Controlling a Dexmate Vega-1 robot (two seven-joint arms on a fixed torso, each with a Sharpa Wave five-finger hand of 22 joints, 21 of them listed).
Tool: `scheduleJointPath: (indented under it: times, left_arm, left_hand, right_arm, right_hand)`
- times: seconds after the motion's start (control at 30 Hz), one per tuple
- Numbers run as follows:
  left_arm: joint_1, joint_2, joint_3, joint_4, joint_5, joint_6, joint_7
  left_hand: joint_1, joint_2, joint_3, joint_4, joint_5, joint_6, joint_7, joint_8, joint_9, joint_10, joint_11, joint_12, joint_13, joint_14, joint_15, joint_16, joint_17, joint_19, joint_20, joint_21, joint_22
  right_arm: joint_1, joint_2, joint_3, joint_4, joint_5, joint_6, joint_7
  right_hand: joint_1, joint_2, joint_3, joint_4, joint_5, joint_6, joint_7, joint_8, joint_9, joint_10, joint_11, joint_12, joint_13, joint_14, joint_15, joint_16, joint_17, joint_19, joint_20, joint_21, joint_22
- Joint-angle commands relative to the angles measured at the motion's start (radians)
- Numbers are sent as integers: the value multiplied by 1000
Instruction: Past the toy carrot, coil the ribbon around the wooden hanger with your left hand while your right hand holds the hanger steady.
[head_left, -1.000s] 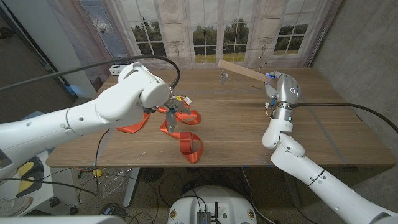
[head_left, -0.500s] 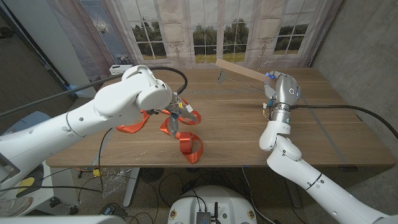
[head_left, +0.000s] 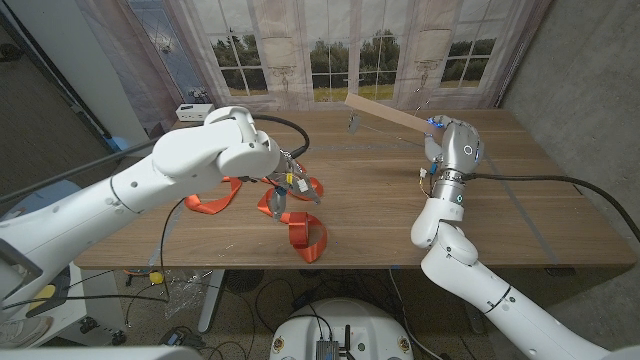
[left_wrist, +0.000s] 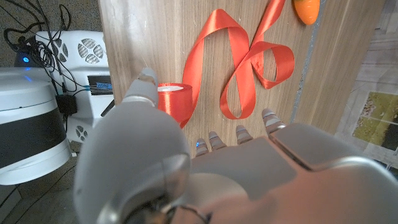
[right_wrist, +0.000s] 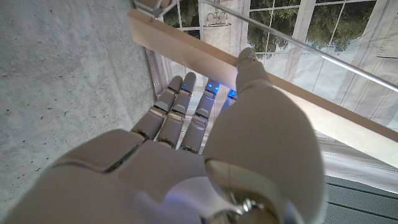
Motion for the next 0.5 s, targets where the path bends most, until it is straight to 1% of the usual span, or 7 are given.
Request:
scheduleJointPath:
  times: [0.03,0.1,0.23,0.27,0.37,0.47,0.5]
  left_arm:
    - [44,16,-51,47,17,-179,89]
    - [56,26,-64,50,18,-202,118]
    - [77,44,-90,66,-10,-240,166]
    - [80,47,-95,73,-21,-250,174]
    - [88,55,-103,85,-31,-281,199]
    - [97,61,-113,98,-37,-304,225]
    - [101,63,-117,101,-37,-308,235]
  left_hand:
    - [1,-13,-8,-1,4,-40,3,9,2,1,7,7,2,-57,4,7,3,-9,5,5,2]
    - [0,-14,-10,0,5,-38,1,10,2,4,7,9,2,-52,3,9,3,-6,5,7,3]
    - [-2,-16,-18,3,8,-23,-3,17,3,24,0,19,3,-32,-11,15,3,10,4,13,2]
    - [-3,-16,-19,3,9,-20,-2,18,3,28,0,21,3,-28,-13,16,3,16,0,15,2]
    - [-2,-15,-23,4,11,-15,0,20,3,37,-1,25,3,-19,-16,18,3,23,5,18,2]
    - [-1,-15,-26,4,13,-3,-6,24,3,48,-5,29,4,-7,-21,20,2,29,1,19,2]
    - [0,-15,-28,4,14,4,-1,27,3,53,0,31,4,-3,-19,21,2,33,4,20,2]
  right_arm:
    - [-1,33,-19,3,-28,-46,-19]
    - [3,37,-23,6,-30,-49,-19]
    - [12,45,-32,13,-34,-56,-19]
    - [15,48,-34,16,-35,-58,-19]
    - [22,53,-42,20,-40,-65,-19]
    - [28,57,-51,22,-46,-73,-17]
    - [30,59,-53,24,-48,-77,-17]
  right_hand:
    - [32,37,0,6,7,183,155,7,26,7,2,4,3,9,-166,-3,1,-1,-25,5,2]
    - [33,37,0,6,7,185,155,7,25,9,3,4,3,10,-167,-2,2,0,-24,5,2]
    - [33,37,-1,6,7,184,156,6,25,8,2,3,3,10,-167,-3,3,0,-24,6,2]
    - [33,37,-1,6,7,183,154,6,25,8,2,3,3,10,-167,-4,3,0,-25,6,2]
    - [33,37,-1,6,7,183,154,6,25,8,0,3,4,11,-167,-4,3,-1,-25,6,2]
    - [34,37,-2,6,7,185,155,7,25,9,1,2,3,11,-167,-4,4,-1,-25,6,2]
    - [34,37,-2,7,7,185,155,7,25,9,2,2,3,11,-166,-4,4,0,-24,7,2]
